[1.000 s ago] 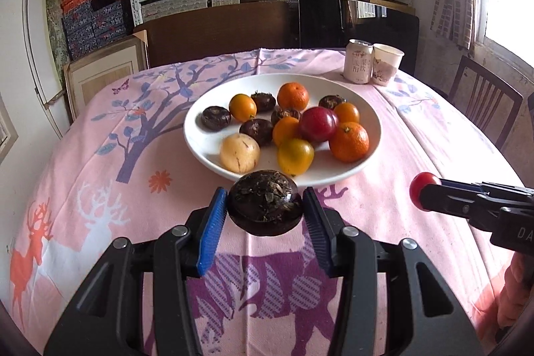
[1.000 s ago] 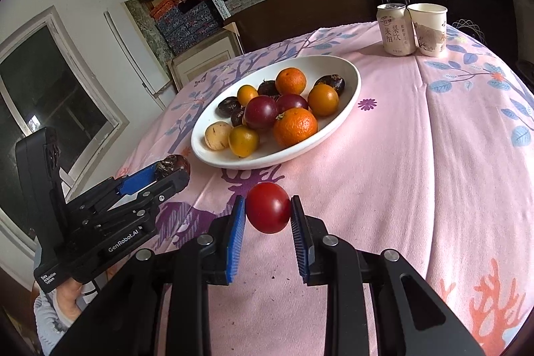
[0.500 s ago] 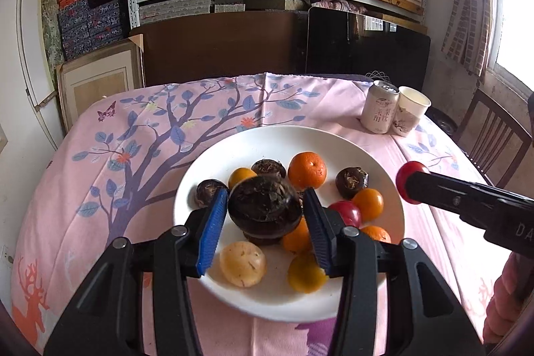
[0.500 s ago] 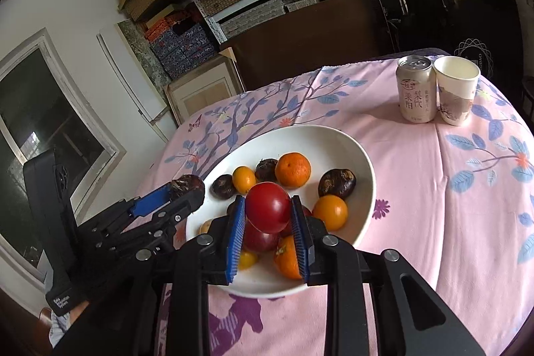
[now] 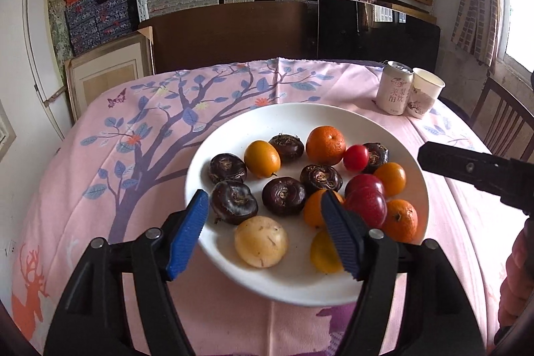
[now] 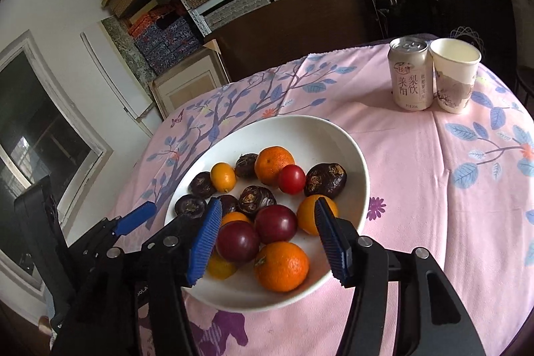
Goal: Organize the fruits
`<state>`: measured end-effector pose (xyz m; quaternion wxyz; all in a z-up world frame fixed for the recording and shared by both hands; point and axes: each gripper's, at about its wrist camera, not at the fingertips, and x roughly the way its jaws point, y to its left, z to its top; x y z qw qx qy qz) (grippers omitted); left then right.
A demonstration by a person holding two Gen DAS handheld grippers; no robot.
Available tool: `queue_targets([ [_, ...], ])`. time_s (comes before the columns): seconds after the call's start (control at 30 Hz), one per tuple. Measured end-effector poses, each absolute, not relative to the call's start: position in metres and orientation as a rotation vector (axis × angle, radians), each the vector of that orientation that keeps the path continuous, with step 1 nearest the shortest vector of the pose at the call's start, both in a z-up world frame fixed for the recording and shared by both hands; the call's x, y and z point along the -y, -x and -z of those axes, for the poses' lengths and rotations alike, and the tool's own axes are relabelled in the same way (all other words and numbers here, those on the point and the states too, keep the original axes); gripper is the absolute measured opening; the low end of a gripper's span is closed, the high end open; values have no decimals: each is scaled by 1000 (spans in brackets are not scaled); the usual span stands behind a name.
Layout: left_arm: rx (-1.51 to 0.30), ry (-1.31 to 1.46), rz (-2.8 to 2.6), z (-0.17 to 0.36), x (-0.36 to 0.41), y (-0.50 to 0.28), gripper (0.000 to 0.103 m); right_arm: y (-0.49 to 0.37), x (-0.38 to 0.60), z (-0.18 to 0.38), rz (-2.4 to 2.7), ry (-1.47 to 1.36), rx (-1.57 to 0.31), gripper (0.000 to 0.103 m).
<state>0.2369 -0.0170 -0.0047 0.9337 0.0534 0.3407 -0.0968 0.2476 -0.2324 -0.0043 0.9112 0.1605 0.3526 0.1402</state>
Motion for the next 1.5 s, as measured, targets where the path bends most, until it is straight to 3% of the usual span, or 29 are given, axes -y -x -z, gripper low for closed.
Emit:
queue_targets([
  [0.13, -660, -84, 181, -2, 12, -204, 74, -208, 224, 9, -280, -280, -697, 60],
  [0.27, -622, -93, 137, -2, 11, -172, 85, -171, 215, 21, -251, -209, -677, 61],
  [0.67, -625, -88, 77, 16, 5, -131, 98, -127, 224, 41, -159, -177, -683, 83],
  [0.9, -617, -81, 89, 14, 4, -132, 98, -127, 226, 44, -153, -189, -701, 91],
  [1.5, -602, -70, 104, 6, 5, -127, 98, -130, 222, 47, -158, -186, -732, 92],
])
